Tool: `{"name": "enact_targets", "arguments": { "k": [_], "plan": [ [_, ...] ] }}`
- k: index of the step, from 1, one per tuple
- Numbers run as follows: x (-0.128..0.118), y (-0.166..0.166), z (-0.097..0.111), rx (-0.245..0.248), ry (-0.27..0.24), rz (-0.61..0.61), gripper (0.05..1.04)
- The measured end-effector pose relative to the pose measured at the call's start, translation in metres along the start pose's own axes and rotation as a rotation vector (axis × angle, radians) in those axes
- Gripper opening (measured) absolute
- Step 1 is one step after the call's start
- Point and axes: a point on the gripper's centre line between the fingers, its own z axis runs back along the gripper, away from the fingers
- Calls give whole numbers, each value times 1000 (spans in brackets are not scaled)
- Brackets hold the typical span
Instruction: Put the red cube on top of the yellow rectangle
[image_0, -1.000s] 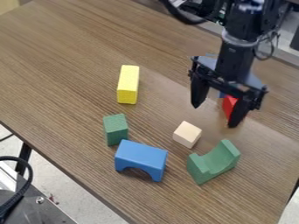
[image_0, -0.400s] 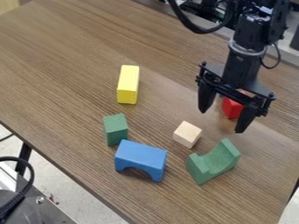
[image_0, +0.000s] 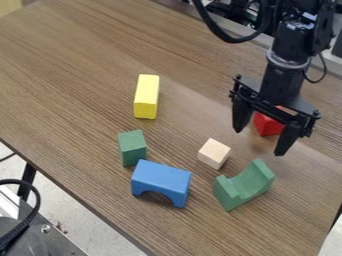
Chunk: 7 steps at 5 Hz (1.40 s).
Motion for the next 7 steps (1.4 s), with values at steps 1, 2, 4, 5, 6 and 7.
{"name": "enact_targets", "arguments": {
  "k": [1,2,4,5,6,7],
  "plan": [
    [4,2,2,13,-23,0,999],
    [10,5,16,15,-63,14,999],
    [61,13,37,-40,-87,82,999],
    [75,12,19,-27,-16,85,999],
    [76,15,0,-40,44,128,999],
    [74,19,-6,-70,80,203,999]
  ]
}}
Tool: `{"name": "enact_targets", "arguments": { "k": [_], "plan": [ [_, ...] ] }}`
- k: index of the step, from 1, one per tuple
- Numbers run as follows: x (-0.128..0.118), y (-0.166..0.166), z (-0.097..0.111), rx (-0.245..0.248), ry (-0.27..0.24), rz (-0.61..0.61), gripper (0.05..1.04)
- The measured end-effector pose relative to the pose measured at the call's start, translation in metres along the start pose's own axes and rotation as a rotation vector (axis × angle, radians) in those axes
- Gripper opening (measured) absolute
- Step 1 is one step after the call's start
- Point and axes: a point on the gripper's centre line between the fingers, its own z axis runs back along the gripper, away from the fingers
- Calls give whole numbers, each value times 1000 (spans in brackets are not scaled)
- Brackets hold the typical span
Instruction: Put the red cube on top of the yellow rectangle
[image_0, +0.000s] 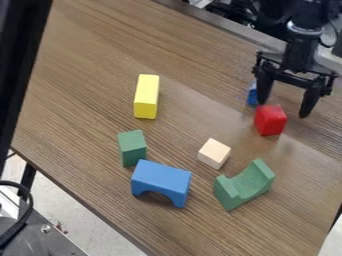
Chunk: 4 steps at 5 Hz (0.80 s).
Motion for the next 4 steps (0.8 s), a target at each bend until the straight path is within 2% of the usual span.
{"name": "enact_targets", "arguments": {
  "k": [1,2,3,4],
  "plan": [
    [-4,8,-4,-45,68,151,999],
    [-4,20,-2,-93,107,230,999],
    [-12,26,-6,-111,161,268,999],
    [-31,29,-14,-64,230,270,999]
  ]
}}
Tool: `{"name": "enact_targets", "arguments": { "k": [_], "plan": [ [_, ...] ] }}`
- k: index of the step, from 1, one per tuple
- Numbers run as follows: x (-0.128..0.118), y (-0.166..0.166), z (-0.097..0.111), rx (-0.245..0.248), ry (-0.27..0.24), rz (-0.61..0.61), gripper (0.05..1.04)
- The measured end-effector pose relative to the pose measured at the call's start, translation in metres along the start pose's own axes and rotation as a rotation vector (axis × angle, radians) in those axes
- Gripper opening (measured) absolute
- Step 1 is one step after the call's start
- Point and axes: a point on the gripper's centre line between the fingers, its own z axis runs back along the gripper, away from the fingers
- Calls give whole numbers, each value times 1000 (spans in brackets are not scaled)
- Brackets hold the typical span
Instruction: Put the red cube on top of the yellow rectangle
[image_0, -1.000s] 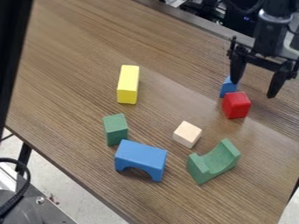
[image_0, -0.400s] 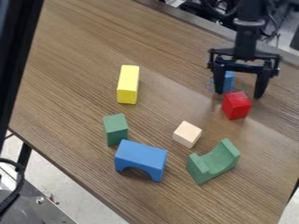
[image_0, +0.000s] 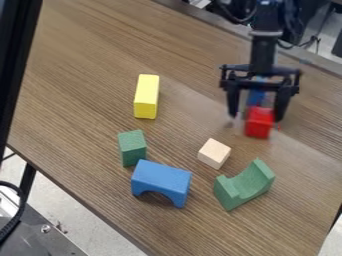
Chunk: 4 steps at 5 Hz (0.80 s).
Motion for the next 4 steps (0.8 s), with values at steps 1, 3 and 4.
{"name": "enact_targets", "arguments": {
  "k": [1,3,4],
  "plan": [
    [-10,1,5,-15,-17,11,999],
    [-19,-3,-1,-11,-39,-8,688],
    [-19,-4,0,-23,-65,-13,538]
  ]
}}
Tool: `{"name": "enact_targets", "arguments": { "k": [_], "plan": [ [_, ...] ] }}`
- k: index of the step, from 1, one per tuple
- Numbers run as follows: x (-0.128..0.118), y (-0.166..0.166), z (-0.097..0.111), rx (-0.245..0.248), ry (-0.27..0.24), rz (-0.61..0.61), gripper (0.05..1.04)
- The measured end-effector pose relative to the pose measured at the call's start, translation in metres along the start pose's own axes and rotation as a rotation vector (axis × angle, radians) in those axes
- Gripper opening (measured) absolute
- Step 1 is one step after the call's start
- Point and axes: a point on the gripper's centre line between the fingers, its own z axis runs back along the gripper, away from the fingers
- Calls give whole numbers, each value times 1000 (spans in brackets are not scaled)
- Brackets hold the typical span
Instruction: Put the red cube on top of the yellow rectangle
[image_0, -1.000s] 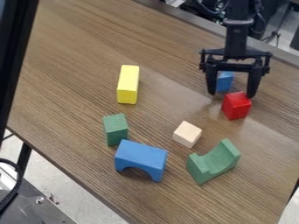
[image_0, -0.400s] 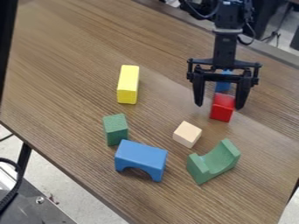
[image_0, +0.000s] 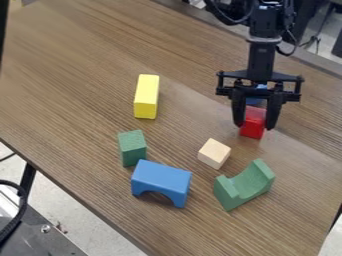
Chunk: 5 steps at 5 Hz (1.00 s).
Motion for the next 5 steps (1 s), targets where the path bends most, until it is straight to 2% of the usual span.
{"name": "enact_targets", "arguments": {
  "k": [1,2,3,4,5],
  "plan": [
    [0,2,-1,4,-6,0,538],
    [-3,14,16,4,-68,19,538],
    [-2,45,45,0,-182,107,538],
    [-1,95,63,-12,-238,248,538],
    [0,127,63,-54,-223,341,538]
  ]
}}
